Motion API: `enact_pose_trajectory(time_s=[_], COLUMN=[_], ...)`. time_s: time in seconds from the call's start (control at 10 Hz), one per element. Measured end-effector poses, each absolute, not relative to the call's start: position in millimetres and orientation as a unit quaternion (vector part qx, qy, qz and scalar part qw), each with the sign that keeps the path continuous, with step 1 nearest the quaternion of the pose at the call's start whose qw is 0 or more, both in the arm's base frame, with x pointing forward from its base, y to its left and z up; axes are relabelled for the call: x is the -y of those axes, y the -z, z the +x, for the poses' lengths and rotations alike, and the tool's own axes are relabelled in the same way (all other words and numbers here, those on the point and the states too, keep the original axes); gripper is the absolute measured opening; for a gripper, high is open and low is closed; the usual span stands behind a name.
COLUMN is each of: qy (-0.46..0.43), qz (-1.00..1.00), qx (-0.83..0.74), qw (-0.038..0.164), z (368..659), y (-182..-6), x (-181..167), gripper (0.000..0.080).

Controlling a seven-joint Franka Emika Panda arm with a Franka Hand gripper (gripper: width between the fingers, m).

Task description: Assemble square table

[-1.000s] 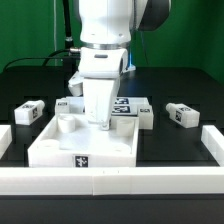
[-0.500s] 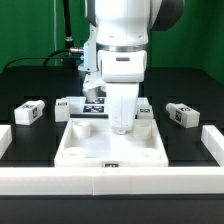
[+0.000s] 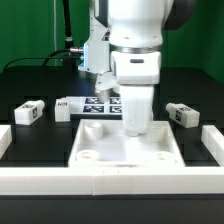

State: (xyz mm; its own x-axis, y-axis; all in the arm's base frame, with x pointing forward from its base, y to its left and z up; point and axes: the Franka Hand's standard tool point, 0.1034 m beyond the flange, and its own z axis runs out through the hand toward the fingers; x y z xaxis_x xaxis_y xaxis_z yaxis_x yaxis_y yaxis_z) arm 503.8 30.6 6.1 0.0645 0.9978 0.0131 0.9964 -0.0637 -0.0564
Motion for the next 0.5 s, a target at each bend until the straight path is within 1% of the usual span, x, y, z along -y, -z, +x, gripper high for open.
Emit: enact_pose_trajectory(time_s=[0.5], qy=[-0.01], qz=[-0.73], qx=[0.683], qw=[0.029], z=[504], y=[-7.0], x=[-66], gripper=[0.0055])
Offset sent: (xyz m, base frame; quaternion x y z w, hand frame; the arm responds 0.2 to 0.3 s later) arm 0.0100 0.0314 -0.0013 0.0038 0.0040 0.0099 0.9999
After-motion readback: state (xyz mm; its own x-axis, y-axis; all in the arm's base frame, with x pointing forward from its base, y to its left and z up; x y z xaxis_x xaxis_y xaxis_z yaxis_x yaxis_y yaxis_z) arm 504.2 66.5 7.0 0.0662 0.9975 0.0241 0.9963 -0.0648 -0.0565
